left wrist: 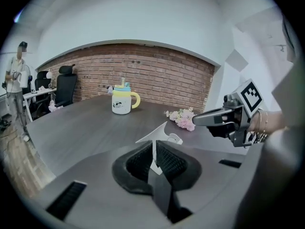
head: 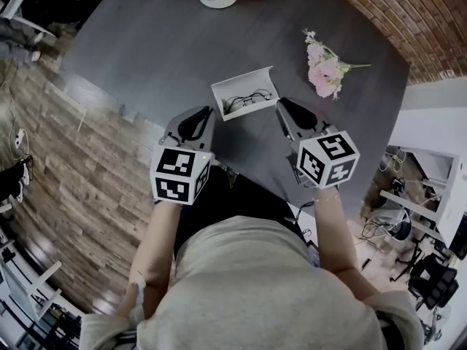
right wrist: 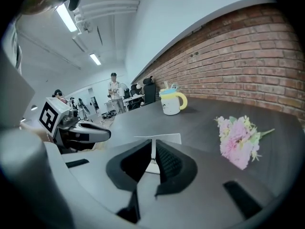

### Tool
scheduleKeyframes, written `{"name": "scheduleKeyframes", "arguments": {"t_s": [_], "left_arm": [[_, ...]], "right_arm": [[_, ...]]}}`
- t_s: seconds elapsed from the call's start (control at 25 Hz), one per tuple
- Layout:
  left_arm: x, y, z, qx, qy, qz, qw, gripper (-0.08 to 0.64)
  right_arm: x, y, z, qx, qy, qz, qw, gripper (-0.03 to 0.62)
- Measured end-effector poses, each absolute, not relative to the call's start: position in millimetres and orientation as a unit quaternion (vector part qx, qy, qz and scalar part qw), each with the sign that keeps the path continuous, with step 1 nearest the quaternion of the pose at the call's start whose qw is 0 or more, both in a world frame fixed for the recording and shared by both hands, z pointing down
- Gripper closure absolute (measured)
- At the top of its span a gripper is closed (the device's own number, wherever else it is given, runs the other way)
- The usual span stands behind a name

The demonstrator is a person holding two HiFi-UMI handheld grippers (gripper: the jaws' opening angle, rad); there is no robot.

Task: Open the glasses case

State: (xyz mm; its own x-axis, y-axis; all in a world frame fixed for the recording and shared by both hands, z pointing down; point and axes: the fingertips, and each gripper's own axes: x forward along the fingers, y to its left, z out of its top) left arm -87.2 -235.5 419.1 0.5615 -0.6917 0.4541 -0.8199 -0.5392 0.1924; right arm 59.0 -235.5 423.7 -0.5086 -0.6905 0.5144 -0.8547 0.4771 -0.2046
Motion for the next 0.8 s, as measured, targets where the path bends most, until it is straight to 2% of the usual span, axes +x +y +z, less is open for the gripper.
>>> {"name": "scheduleKeyframes", "arguments": {"t_s": [0.08, 0.36, 0.52, 0.8], "left_arm": [[-83, -227, 416, 0.865, -0.431, 0.155, 0.204, 0.522], [-68, -212, 406, 0.873, -0.412, 0.130, 0.226, 0.523], [-59, -206, 404, 0.878, -0.402, 0.154, 0.208, 0.525], [-49, -190, 411, 0.881, -0.383, 0.175, 0.218, 0.526]], "right_arm": [[52, -225, 421, 0.448, -0.847, 0.220, 0.183, 0.586], [28, -196, 412, 0.418, -0.864, 0.235, 0.155, 0.588], [21, -185, 410, 0.414, -0.866, 0.239, 0.147, 0.588], [16, -171, 409, 0.411, -0.869, 0.233, 0.148, 0.588]]}}
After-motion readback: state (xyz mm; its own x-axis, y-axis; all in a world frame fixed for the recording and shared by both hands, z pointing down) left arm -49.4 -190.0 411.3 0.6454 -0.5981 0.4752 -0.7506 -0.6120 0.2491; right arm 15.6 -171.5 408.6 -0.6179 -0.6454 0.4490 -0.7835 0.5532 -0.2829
